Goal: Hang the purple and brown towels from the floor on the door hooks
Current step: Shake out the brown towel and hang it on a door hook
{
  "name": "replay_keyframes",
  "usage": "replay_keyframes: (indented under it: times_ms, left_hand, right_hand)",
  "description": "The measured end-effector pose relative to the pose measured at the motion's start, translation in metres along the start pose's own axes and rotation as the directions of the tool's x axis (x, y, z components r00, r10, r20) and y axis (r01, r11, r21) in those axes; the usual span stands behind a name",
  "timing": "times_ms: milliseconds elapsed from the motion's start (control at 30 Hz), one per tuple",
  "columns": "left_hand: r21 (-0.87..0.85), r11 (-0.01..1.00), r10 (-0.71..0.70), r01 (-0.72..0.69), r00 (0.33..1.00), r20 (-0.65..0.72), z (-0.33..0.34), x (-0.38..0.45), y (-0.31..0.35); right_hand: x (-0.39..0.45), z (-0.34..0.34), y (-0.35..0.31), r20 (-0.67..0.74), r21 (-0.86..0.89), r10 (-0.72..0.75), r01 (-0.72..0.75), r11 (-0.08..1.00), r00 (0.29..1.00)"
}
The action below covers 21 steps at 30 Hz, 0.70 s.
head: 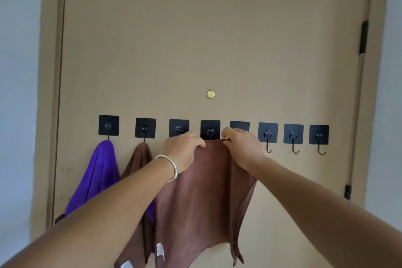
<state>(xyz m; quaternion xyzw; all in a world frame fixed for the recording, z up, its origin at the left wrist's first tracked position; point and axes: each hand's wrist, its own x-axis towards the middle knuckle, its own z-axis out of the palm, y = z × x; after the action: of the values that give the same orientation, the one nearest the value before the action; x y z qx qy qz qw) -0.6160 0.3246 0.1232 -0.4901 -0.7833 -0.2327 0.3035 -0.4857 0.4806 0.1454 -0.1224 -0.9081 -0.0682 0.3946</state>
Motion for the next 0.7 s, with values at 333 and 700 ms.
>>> replay_keyframes:
  times_ms: [333, 700]
  left_hand:
    - [0.037, 0.999, -0.011, 0.01, 0.999, 0.03, 0.035, 0.034, -0.023]
    - [0.404, 0.911, 0.094, -0.079, 0.995, -0.017, 0.067, 0.022, -0.003]
  right_hand:
    - [0.033, 0.048, 0.019, 0.005, -0.183, -0.174, 0.172, 0.968, 0.985]
    - [0.016, 0.081, 0.02, -0.15, -0.203, -0.303, 0.271, 0.941, 0.941]
